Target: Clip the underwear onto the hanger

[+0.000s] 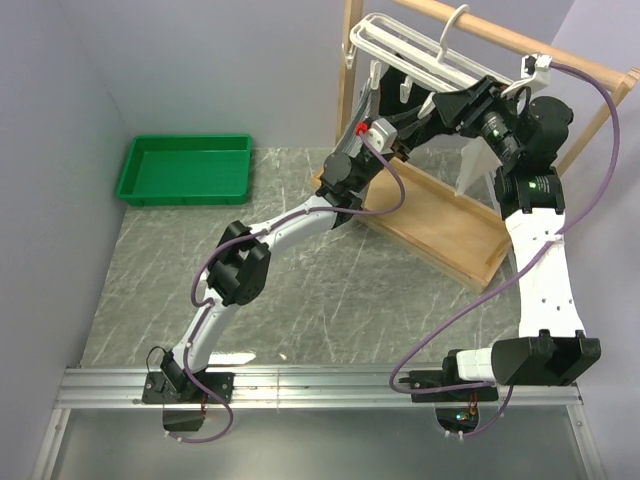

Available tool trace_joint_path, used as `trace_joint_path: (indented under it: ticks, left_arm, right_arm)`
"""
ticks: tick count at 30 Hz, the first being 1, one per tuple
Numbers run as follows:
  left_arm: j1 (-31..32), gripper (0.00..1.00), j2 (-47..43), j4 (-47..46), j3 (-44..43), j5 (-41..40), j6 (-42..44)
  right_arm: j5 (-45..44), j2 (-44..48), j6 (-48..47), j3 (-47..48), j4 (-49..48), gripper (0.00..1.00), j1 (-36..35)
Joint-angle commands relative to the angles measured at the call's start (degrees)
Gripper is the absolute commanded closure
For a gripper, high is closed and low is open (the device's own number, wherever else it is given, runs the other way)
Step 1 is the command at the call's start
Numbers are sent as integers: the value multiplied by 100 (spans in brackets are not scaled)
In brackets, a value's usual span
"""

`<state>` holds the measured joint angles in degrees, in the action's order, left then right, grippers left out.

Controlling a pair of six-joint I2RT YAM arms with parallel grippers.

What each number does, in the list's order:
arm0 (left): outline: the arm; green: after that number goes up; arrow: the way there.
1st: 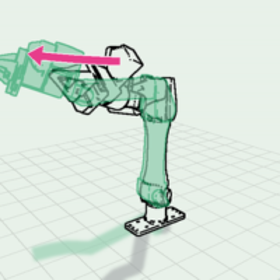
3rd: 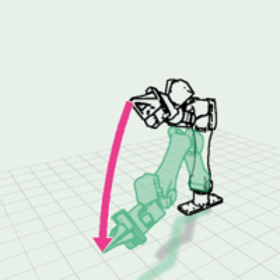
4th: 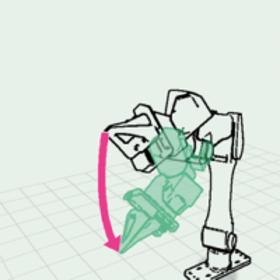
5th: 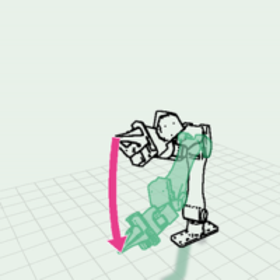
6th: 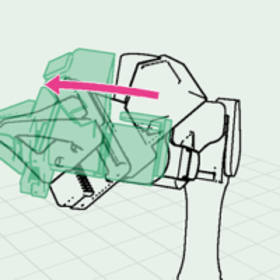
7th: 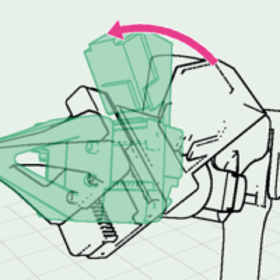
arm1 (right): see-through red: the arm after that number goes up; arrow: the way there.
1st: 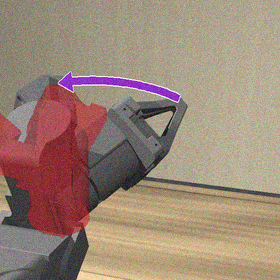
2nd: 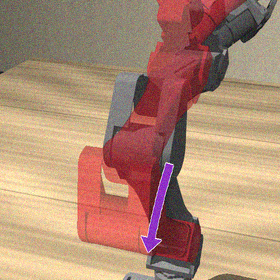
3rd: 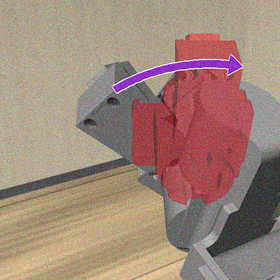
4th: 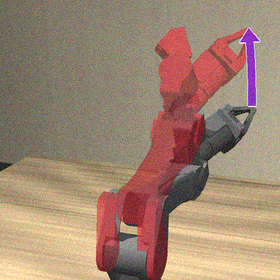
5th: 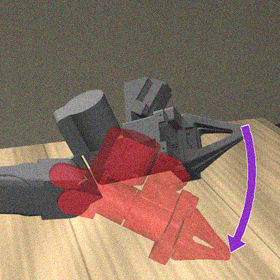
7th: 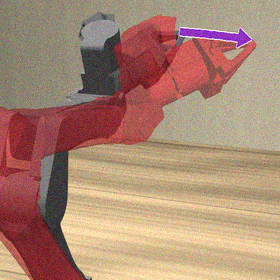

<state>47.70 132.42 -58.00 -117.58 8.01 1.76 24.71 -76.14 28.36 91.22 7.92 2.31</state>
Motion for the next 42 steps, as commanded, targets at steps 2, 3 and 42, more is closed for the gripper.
trace_joint_path:
  ticks: [2, 3, 42]
  left_arm:
    - [-15, 100, -419, -168, -19, 192, -308]
    - [-24, 100, -410, -142, -46, 183, -290]
    - [-59, 79, -313, -80, -291, 799, -836]
  right_arm:
    - [236, -102, 415, 221, -327, 37, 33]
    - [236, -112, 433, 256, -283, 36, 33]
    - [570, -270, 170, -34, -933, 100, 16]
